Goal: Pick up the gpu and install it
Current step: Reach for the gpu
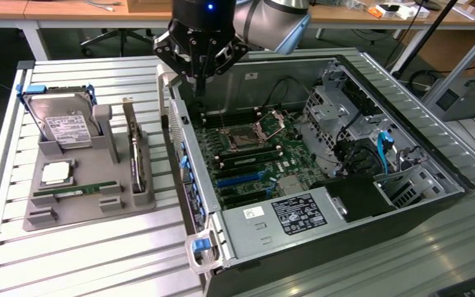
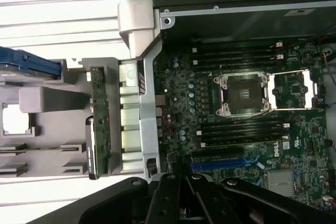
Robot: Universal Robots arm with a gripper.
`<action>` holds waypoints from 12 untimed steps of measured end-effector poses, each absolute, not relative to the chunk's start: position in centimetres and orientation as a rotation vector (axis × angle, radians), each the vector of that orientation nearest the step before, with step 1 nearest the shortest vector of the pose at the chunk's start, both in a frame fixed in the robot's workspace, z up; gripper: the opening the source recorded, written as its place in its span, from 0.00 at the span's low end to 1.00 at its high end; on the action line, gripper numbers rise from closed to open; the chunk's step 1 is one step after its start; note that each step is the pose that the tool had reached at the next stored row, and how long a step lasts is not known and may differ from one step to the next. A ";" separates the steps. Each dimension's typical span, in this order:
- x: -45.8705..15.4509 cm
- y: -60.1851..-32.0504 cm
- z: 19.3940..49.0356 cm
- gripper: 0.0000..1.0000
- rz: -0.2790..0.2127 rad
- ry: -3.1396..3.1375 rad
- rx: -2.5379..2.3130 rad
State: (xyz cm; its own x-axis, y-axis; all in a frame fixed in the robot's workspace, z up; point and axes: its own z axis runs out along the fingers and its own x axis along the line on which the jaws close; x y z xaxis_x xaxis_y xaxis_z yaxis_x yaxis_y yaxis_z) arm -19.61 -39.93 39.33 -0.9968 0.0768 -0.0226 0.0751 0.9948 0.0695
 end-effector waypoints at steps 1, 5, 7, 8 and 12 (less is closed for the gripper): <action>-19.7 -39.9 39.3 0.11 0.107 3.112 0.119; -19.8 -39.9 39.3 0.11 0.107 3.112 0.118; -19.9 -39.9 39.3 0.11 0.107 3.112 0.119; -19.9 -39.9 39.3 0.11 0.107 3.112 0.119; -20.0 -39.9 39.3 0.11 0.107 3.112 0.118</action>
State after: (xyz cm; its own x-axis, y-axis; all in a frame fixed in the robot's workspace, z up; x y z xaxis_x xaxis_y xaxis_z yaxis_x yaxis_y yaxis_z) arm -20.01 -39.94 39.33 -0.9968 0.0768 -0.0225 0.0751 0.9948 0.0694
